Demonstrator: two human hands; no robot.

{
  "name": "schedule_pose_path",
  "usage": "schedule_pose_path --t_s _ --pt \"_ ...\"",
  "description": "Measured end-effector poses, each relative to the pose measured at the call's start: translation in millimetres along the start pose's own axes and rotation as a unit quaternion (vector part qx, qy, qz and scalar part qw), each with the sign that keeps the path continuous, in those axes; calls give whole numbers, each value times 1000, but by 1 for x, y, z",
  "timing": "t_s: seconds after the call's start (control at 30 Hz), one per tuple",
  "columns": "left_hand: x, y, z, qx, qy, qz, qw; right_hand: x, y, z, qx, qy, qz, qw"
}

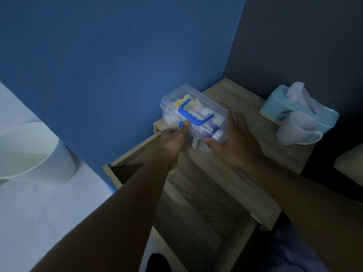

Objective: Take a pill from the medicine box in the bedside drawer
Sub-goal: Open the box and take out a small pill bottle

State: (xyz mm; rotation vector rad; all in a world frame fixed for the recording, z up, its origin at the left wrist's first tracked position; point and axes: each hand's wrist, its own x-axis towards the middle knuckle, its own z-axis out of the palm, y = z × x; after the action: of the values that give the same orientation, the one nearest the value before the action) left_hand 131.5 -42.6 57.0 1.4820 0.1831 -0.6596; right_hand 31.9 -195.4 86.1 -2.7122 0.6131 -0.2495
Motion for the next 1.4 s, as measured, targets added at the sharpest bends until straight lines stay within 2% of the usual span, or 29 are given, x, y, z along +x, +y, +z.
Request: schedule_pose_path --t_s 0.13,0.3,0.4,0.47,0.57,0.73,0.8,0.87,0.93,1.0,1.03,1.07,1.17,1.23,1.3,1.4 --pt "1 -4 2 -21 37 23 999 1 1 6 0 17 -2 1000" --pt "-4 -14 -6 125 97 133 978 2 2 3 1 24 -4 1000" --pt "-9 -23 -18 254 93 221 937 1 -2 -1 14 19 1 1000" --pt "-7 -24 -25 346 67 235 906 0 -2 -3 12 6 6 1000" --pt "-7 -17 -29 495 31 234 836 2 0 -10 -29 -43 -5 999" --pt "-23 2 -19 436 108 251 858 19 3 -37 -37 -94 -10 995" --pt "-29 6 -15 436 97 274 851 23 5 -49 -5 -102 1 995" --pt "-31 12 -13 464 71 286 836 26 9 -60 48 -70 -16 996" --pt "-27 15 -13 540 24 299 786 30 14 -73 110 -9 -78 991" --pt "-20 16 -11 631 -36 326 703 37 20 -86 139 57 -138 979" --pt "-17 16 -11 656 -59 331 676 42 23 -91 146 83 -149 974" --pt "-16 16 -9 667 -70 329 665 48 26 -94 149 102 -149 972" --pt "-13 11 -6 681 -64 326 653 66 39 -94 148 147 -108 972" --pt "-11 8 -7 702 -56 340 623 76 49 -85 148 188 -67 969" --pt "-8 6 -10 711 -53 355 605 81 51 -67 167 196 12 966" --pt "-7 4 -10 710 -48 349 610 77 46 -29 188 176 139 956"
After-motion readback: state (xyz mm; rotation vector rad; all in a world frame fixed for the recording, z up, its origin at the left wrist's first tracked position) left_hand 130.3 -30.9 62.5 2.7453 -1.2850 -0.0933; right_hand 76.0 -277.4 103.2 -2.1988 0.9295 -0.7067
